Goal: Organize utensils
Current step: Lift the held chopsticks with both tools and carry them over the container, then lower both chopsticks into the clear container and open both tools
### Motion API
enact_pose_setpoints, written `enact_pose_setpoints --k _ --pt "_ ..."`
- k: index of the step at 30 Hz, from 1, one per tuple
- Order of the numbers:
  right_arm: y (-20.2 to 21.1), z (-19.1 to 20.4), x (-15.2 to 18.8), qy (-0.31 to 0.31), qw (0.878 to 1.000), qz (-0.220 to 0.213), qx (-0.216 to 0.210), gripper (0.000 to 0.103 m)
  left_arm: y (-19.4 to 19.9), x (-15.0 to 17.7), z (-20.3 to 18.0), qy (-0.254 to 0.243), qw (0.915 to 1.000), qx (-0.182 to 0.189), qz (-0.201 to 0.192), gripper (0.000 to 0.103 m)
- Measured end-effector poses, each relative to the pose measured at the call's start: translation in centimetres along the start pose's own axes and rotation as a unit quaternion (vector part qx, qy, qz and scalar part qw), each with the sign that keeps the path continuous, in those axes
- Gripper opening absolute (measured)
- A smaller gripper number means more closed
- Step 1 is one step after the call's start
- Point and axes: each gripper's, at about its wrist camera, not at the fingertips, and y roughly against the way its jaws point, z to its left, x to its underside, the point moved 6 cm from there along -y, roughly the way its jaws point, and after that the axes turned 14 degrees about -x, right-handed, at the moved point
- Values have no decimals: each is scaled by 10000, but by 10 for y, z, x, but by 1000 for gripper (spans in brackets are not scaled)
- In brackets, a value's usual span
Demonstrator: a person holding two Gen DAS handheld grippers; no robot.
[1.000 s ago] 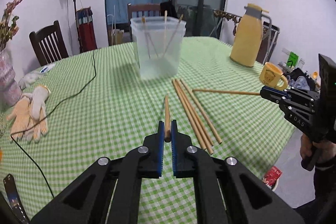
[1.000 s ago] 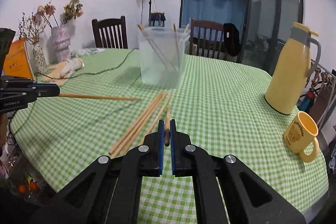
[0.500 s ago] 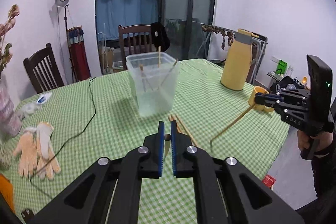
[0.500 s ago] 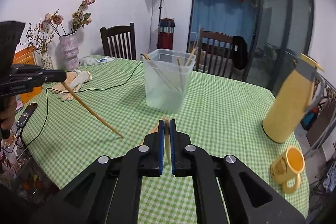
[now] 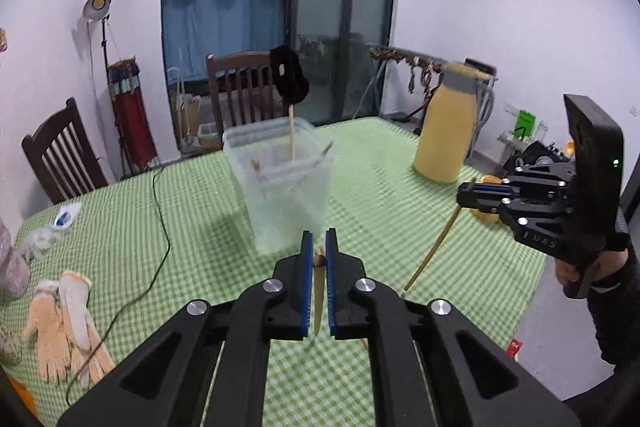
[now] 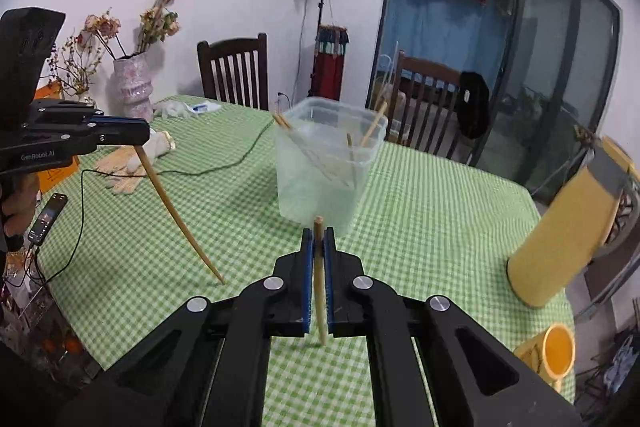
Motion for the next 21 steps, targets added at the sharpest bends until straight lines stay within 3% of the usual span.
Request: enact_pose_setpoints --k 5,8,12,16,21 --pt "30 -8 -66 359 9977 -540 204 5 32 -76 22 138 9978 159 -624 3" --pt "48 -9 -118 675 9926 -937 370 5 47 -139 45 276 9943 22 -1031 3" --pt "59 -10 -175 822 9872 -1322 334 5 45 -194 63 387 9921 -110 -1189 3" --pt "42 -19 -211 811 9878 -1323 103 5 26 -221 71 444 9927 -165 -1111 3" --pt "5 -34 -225 671 9914 -1121 -35 5 -13 -234 73 426 9945 -249 -928 3"
